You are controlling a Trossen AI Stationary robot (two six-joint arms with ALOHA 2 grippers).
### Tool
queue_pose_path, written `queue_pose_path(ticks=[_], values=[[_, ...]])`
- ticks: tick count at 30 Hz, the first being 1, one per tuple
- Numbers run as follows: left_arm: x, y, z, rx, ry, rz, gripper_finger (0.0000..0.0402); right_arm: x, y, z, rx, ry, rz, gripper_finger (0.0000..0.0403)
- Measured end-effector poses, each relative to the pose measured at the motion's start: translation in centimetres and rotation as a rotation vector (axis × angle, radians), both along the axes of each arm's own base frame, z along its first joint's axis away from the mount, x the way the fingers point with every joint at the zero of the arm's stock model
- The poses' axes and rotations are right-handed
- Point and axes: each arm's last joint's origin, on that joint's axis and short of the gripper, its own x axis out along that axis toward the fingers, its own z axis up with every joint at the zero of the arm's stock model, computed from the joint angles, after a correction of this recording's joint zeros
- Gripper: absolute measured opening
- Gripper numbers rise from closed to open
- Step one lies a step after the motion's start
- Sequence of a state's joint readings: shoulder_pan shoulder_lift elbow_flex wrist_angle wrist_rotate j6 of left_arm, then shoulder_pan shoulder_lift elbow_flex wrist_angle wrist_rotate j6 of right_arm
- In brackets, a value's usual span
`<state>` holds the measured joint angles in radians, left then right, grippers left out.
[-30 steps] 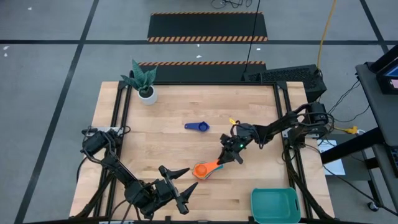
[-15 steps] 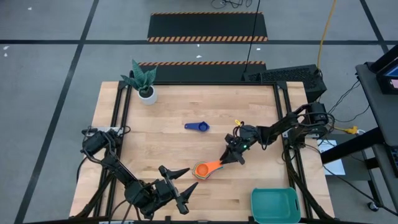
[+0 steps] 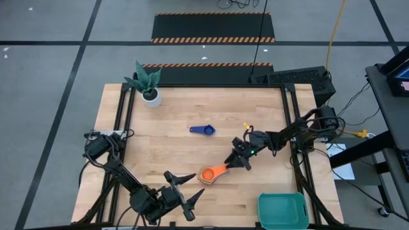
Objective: Nest measuring cups in basket
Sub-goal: Stack the dark blue measuring cup on top of the orange measuring cup
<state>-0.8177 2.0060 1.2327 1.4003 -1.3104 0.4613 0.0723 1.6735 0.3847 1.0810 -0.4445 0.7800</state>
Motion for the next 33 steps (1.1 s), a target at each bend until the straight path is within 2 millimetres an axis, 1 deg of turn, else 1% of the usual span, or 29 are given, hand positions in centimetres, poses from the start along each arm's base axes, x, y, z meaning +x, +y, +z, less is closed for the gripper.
queue_pose_path(ticks=[3,7,11,16,19,21,23,27,31,33], values=[[0.0,0.1,-0.1,-0.025,0.007,0.028,0.0289,0.0,0.3,0.4,-0.039,-0.032,-0.024,0.0176],[0.2,0.5,-0.3,-0.059,0.048,0.107,0.0289,-0.1,0.8,1.1,-0.083,-0.080,-0.041,0.0176],[0.8,0.9,-0.8,-0.051,0.086,0.153,0.0289,-0.8,1.2,2.0,-0.142,-0.143,-0.084,0.0176],[1.9,2.1,-1.0,-0.083,0.066,0.190,0.0289,-3.0,2.1,3.0,-0.244,-0.231,-0.173,0.0176],[2.7,3.2,-1.0,-0.152,0.030,0.240,0.0289,-4.9,2.9,3.2,-0.273,-0.259,-0.184,0.0176],[3.2,3.9,-1.0,-0.166,0.026,0.275,0.0289,-6.1,3.2,3.1,-0.284,-0.277,-0.179,0.0176],[3.8,4.4,-0.5,-0.154,0.044,0.311,0.0289,-7.1,3.3,3.1,-0.281,-0.293,-0.182,0.0176],[5.3,5.1,0.7,-0.099,0.101,0.363,0.0289,-9.1,3.5,2.1,-0.256,-0.271,-0.139,0.0176],[7.1,5.7,2.4,-0.046,0.148,0.398,0.0289,-9.5,3.7,2.5,-0.244,-0.296,-0.140,0.0176],[8.1,6.3,2.8,-0.014,0.161,0.386,0.0289,-9.6,3.8,2.7,-0.247,-0.320,-0.136,0.0176]])
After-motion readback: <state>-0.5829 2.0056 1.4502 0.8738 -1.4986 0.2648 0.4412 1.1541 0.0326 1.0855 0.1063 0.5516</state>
